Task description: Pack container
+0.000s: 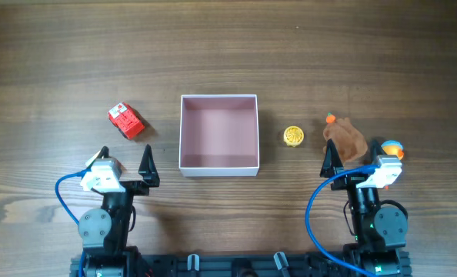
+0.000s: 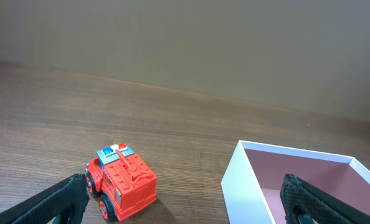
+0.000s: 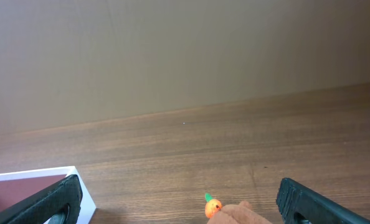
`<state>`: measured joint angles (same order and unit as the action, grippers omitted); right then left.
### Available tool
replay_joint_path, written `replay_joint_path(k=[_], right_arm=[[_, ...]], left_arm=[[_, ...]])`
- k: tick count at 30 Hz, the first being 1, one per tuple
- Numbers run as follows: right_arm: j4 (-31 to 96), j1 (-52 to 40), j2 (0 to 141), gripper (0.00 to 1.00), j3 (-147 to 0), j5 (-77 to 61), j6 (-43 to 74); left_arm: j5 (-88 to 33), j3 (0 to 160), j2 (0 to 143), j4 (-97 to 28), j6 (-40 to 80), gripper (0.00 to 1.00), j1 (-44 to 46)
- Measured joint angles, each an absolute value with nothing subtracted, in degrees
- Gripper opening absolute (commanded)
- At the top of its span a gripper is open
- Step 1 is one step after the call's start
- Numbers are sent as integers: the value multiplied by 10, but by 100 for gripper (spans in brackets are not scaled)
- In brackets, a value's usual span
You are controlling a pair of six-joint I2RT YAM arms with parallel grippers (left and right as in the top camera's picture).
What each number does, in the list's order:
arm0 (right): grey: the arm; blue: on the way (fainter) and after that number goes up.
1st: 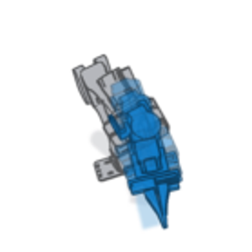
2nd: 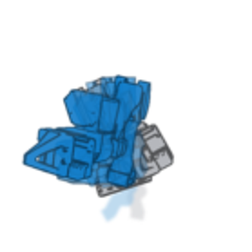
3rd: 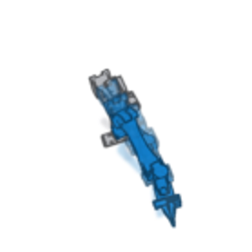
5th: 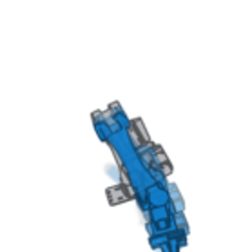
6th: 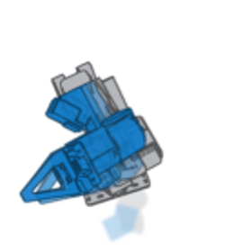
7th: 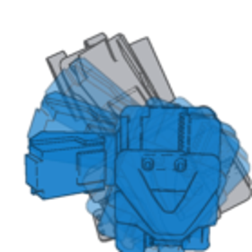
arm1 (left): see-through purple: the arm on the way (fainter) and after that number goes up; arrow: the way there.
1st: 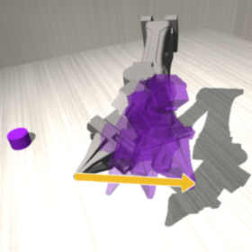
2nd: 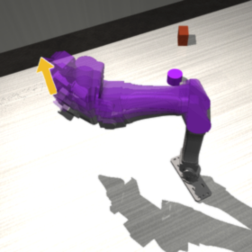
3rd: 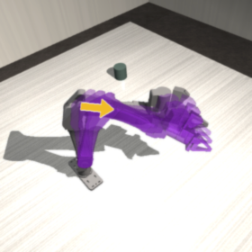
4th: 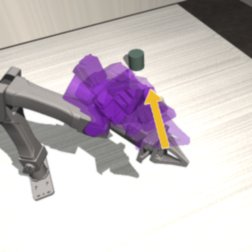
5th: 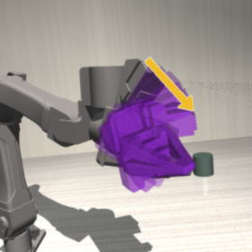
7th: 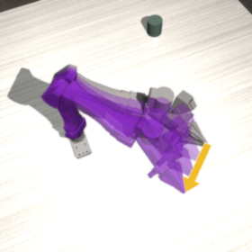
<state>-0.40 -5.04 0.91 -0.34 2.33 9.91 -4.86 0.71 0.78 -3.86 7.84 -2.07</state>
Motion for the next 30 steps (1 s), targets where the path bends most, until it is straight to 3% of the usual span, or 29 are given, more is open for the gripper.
replay_joint_path(k=[25,30], right_arm=[[1,-50,11,100,-3,-15,109],[37,-50,97,100,-57,-54,140]], left_arm=[[-49,7,8,-35,87,100,-21],[-51,78,46,-100,100,100,-21]])
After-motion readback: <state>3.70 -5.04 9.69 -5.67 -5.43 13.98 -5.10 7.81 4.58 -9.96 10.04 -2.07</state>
